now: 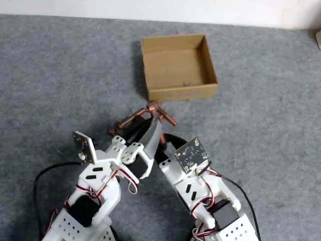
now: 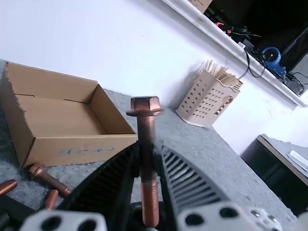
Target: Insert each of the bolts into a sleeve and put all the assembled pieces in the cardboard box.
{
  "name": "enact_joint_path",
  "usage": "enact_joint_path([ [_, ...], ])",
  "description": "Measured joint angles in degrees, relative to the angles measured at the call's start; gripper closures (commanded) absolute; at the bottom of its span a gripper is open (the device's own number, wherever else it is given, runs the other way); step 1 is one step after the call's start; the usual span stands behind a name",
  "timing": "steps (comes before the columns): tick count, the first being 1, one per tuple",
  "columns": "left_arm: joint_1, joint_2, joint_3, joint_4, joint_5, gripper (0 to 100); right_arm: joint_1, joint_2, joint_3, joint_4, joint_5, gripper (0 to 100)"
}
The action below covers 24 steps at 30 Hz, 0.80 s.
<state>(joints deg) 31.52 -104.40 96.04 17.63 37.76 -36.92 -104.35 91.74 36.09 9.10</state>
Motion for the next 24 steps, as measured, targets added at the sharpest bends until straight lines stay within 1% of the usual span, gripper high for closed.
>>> enact_joint_path([
  [8, -0.7, 0.0, 0.0, 0.1, 0.0, 99, 0.0, 0.0, -2.6, 2.9, 0.0, 99.4],
  [13, -0.9, -0.1, 0.0, 2.9, -0.1, 99, 0.0, 0.0, -2.6, 3.0, 0.0, 99.4],
  [15, -1.0, -0.1, 0.0, 4.0, -2.2, 99, 0.0, 0.0, -2.6, 3.0, 0.0, 99.4],
  [19, -0.8, 0.1, 0.0, 8.8, -9.5, 99, 0.1, 0.0, -3.0, 2.9, -0.2, 99.4],
  [24, -0.7, -0.1, 0.0, 13.0, -11.4, 99, 0.0, 0.0, -2.9, 3.0, -0.2, 99.4],
])
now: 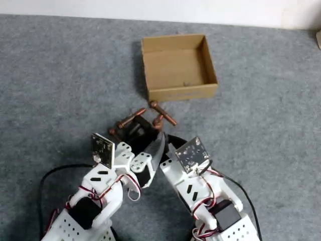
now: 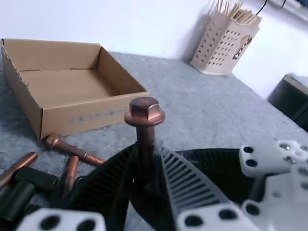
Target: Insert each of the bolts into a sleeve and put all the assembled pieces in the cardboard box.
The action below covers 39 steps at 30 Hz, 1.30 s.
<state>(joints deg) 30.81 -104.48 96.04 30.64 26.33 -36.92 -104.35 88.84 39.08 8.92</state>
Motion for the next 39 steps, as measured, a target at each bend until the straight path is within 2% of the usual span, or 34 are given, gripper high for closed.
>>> enact_joint_path([
  [9, 0.0, 0.0, 0.0, 0.2, -0.2, 98, 0.0, 0.0, 0.0, 0.0, 0.0, 99.4],
  [11, 0.0, 0.0, 0.0, 0.2, -0.2, 93, 0.0, 0.0, 0.0, 0.0, 0.0, 99.4],
  [16, -0.7, 0.0, 0.0, 0.9, -0.2, 68, 0.3, 0.0, 0.0, 0.0, 0.0, 99.4],
  [18, -0.8, 0.0, 0.0, 1.9, 0.5, 62, 0.5, 0.0, 0.0, 0.0, 0.0, 99.4],
  [26, -1.1, 0.6, 0.2, 3.7, 1.7, 67, 0.7, 0.0, -0.2, 1.1, 0.2, 99.4],
  [32, -1.1, 0.6, 0.2, 3.7, 1.8, 67, 0.7, 0.0, -0.2, 1.1, 0.2, 99.4],
  [36, -4.4, 0.7, 0.1, 2.3, 4.8, 67, 0.7, -0.1, -0.1, 0.8, 0.2, 99.4],
  [39, -10.2, 0.7, 0.1, -0.7, 8.5, 67, 0.5, -0.1, 1.7, -1.6, 0.2, 99.4],
])
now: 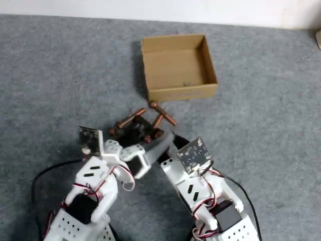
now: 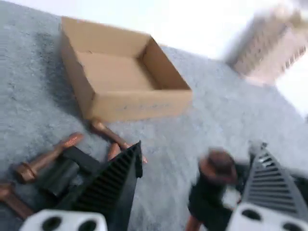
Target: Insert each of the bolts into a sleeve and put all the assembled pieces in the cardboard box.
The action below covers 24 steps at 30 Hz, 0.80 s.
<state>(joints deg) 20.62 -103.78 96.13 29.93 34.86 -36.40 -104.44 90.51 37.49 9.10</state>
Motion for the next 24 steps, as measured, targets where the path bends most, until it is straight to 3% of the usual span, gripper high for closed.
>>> enact_joint_path([
  [4, -6.4, 0.0, 0.0, -2.5, 2.5, 67, 2.2, 0.0, 1.1, -1.2, 0.0, 99.4],
  [11, -10.4, 0.0, 0.0, -3.1, 5.1, 67, 2.8, 0.0, 1.1, -1.4, 0.0, 99.4],
  [13, -11.9, 0.0, 0.0, -3.1, 5.3, 73, 2.9, 0.0, 1.1, -1.5, 0.0, 99.4],
  [16, -13.3, 0.0, 0.0, -3.1, 5.4, 97, 3.7, 0.0, 1.1, -1.6, 0.0, 99.4],
  [17, -13.5, 0.0, 0.0, -3.1, 5.4, 100, 4.4, 0.0, 1.1, -1.6, 0.0, 99.4],
  [19, -13.8, 0.0, 0.0, -3.1, 5.0, 95, 6.1, 0.0, 1.1, -1.6, 0.3, 99.4],
  [24, -13.7, 0.0, 0.0, -3.1, 3.7, 99, 12.5, 1.9, -0.1, -1.2, 3.3, 99.4],
])
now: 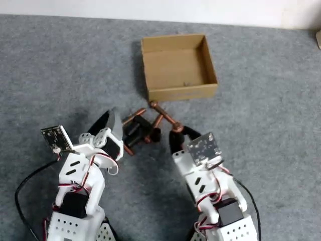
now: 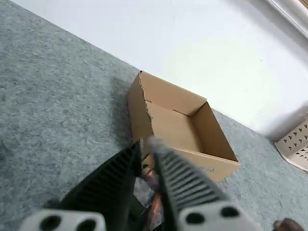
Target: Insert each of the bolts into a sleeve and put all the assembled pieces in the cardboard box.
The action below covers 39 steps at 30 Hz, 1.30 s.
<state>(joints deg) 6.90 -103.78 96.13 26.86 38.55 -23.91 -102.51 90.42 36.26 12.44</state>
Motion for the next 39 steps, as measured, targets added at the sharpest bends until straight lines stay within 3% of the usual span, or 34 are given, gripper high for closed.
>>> enact_joint_path([
  [6, 0.1, 0.0, 0.0, 0.0, -0.2, 99, 8.6, 16.4, -12.0, -1.8, 2.2, 99.4],
  [19, 0.1, 0.0, 0.0, 0.0, -0.3, 99, 9.3, 82.3, -65.1, -3.8, 2.2, 99.4],
  [25, 0.1, 0.0, 0.0, 0.0, -0.3, 99, 12.2, 106.2, -89.8, 2.5, 1.7, 99.4],
  [31, 0.1, 0.0, 0.0, 0.0, -0.3, 99, 15.4, 124.0, -107.2, 7.7, -2.9, 99.4],
  [39, 0.1, 0.0, 0.0, 0.0, -0.3, 99, 15.6, 139.4, -117.6, 7.8, -3.3, 99.3],
])
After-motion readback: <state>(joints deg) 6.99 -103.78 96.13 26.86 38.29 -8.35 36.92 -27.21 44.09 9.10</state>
